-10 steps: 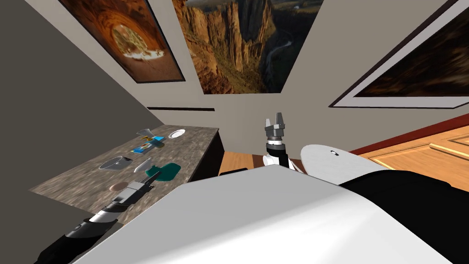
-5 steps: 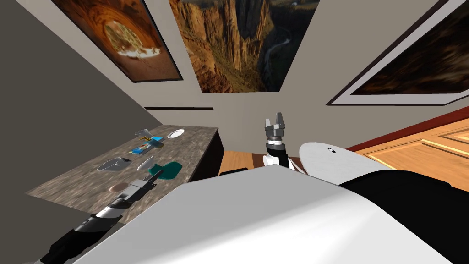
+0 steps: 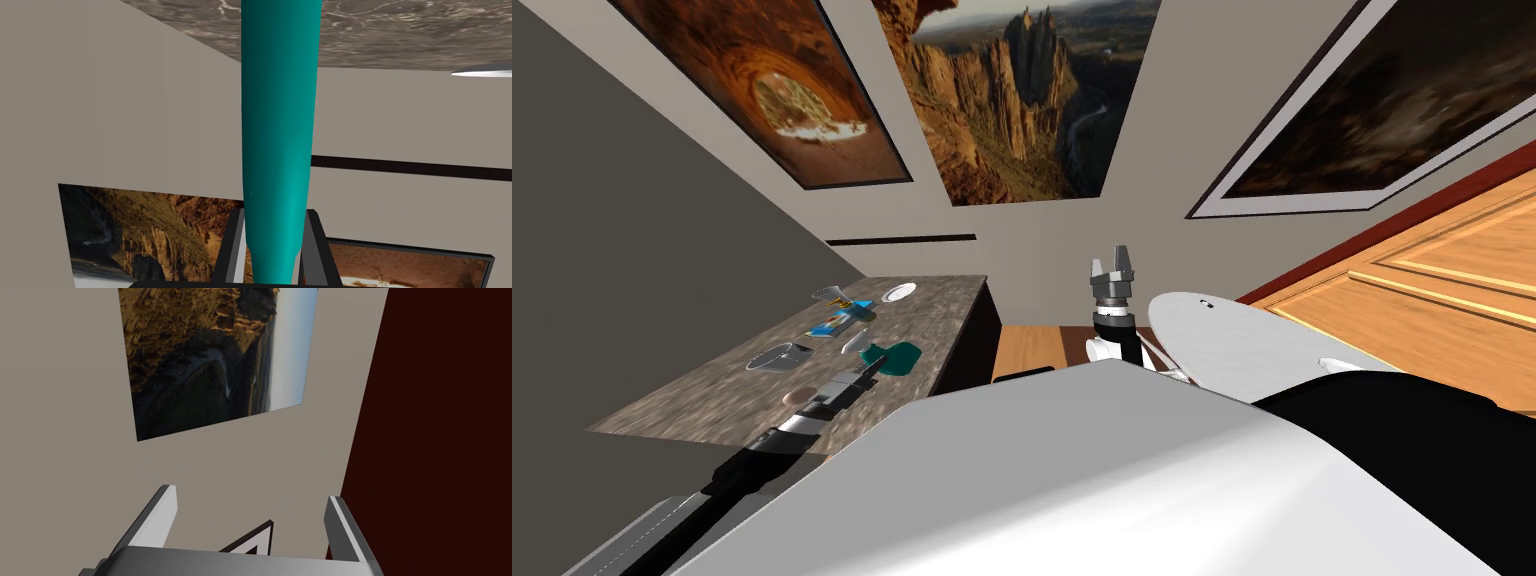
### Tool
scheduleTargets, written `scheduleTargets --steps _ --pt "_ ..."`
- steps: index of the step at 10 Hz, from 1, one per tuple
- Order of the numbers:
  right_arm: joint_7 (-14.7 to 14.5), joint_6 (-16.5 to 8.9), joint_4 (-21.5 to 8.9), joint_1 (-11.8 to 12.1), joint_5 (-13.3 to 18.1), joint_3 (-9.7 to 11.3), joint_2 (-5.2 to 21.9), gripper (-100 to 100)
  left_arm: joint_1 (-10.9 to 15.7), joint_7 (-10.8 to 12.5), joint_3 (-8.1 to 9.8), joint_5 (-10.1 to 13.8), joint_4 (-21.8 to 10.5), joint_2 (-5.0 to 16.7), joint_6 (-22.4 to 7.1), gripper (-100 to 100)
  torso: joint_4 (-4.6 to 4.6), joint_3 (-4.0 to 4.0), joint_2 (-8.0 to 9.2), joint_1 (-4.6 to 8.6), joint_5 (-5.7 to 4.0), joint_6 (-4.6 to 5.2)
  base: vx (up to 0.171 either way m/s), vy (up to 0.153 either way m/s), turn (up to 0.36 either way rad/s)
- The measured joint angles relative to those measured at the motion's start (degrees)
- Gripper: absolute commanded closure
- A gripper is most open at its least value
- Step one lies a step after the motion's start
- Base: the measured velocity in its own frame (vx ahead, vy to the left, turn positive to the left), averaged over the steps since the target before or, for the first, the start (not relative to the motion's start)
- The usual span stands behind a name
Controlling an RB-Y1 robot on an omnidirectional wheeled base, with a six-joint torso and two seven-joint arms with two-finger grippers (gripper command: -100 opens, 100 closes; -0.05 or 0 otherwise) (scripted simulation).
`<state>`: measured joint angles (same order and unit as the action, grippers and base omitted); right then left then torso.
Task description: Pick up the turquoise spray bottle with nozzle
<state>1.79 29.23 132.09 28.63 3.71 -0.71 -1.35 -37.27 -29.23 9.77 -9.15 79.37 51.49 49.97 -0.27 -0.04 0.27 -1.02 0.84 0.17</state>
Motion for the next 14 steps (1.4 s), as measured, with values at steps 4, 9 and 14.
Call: scheduleTargets --steps 4,9,14 --pt "0.0 0.0 0.0 0.0 0.0 0.0 0.0 0 2.75 1.92 -0.73 -2.69 2.29 -1.3 -6.23 100 -0.19 -0.24 -0.29 -0.14 0.21 0.03 -0.095 0.04 -0.093" --pt "0.0 0.0 0.0 0.02 0.0 -0.01 0.0 0 5.81 4.6 -1.24 -6.33 5.41 -3.24 -14.27 100 -0.3 -0.31 -0.35 -0.39 0.34 -0.29 -0.098 0.048 -0.059" --pt "0.0 0.0 0.0 0.0 0.0 0.0 0.0 0 10.44 6.98 -2.28 -10.52 7.29 -5.65 -21.4 100 -0.34 -0.29 -0.24 -0.38 0.4 -0.23 -0.146 0.038 -0.14"
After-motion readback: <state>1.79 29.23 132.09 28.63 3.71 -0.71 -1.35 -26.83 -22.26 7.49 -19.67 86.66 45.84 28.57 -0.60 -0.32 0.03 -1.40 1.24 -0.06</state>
